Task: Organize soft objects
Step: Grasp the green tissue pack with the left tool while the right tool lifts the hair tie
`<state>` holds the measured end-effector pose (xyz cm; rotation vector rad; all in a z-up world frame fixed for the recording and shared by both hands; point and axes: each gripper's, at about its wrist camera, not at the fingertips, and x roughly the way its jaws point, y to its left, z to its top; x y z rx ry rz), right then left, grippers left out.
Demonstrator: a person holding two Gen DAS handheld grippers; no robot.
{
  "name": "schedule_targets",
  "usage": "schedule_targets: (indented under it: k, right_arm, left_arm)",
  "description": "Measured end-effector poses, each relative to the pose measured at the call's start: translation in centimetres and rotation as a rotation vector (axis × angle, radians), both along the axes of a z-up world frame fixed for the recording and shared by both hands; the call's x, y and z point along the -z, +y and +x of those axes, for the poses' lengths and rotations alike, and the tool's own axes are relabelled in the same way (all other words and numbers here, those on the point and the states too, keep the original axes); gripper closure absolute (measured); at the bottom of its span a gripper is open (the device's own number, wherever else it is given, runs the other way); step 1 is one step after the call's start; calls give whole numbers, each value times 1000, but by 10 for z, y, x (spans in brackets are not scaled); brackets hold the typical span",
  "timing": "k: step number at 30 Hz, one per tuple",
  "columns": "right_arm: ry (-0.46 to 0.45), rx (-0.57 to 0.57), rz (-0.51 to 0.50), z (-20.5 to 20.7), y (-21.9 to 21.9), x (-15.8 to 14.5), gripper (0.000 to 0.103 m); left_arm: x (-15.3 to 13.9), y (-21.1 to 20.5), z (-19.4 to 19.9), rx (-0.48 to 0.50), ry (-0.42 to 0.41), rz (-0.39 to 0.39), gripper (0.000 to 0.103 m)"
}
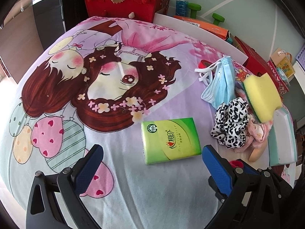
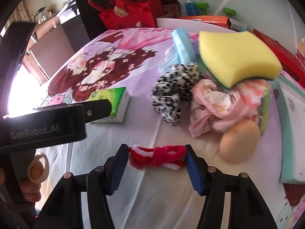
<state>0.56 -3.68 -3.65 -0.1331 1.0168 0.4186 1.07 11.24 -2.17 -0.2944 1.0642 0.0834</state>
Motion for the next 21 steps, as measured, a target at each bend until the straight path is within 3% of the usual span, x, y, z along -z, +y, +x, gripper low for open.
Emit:
schedule_targets:
  k: [12,16,21]
  right_arm:
    - [22,66,34,3,-22,-2,41]
    - [21,73,37,2,-24,-1,41]
    - [23,82,41,2,-27,-1,41]
  left_arm:
    - [3,-14,6,37,-14,5,1]
    - [4,-16,7,37,-9,10,23]
    - [3,-17,7,41,-14,15,36]
